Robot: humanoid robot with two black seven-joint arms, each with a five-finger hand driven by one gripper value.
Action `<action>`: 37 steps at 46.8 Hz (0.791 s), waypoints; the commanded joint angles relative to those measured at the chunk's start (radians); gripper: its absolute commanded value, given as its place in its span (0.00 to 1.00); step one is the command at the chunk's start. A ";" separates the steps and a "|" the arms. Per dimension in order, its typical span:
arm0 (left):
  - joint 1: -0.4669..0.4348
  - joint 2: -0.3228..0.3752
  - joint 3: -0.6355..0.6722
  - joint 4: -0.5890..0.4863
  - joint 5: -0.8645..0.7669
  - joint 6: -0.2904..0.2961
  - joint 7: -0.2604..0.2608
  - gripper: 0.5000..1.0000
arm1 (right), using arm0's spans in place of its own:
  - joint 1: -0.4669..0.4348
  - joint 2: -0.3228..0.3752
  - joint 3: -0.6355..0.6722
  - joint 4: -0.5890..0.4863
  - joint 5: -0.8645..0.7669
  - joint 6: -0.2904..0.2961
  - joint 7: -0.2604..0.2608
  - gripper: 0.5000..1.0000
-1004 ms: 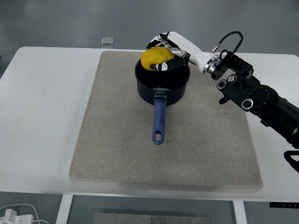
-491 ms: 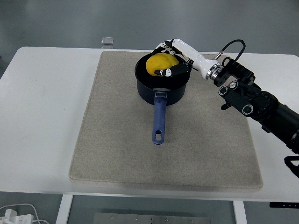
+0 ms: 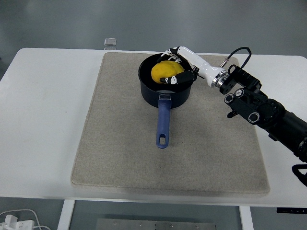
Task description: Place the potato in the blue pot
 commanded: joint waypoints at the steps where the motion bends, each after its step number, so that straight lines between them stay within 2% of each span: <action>1: 0.000 0.000 0.000 0.003 0.000 -0.002 0.000 1.00 | 0.000 0.000 0.002 0.000 0.000 0.002 0.000 0.00; 17: 0.000 0.000 -0.001 0.006 0.000 0.000 0.000 1.00 | -0.013 0.000 0.012 -0.002 0.008 -0.003 0.000 0.01; 21: 0.000 0.000 -0.001 0.006 0.000 0.000 0.000 1.00 | -0.014 0.000 0.009 0.000 0.069 -0.008 0.000 0.40; 26: 0.000 0.000 0.000 0.004 0.000 0.000 0.000 1.00 | -0.014 0.000 0.000 0.000 0.164 -0.001 -0.002 0.70; 30: 0.000 0.000 0.000 0.003 0.000 0.000 0.000 1.00 | -0.013 0.000 -0.003 -0.002 0.192 0.003 -0.002 0.79; 37: 0.000 0.000 0.000 0.004 0.000 0.000 0.000 1.00 | -0.014 0.000 -0.003 0.000 0.195 0.006 -0.025 0.83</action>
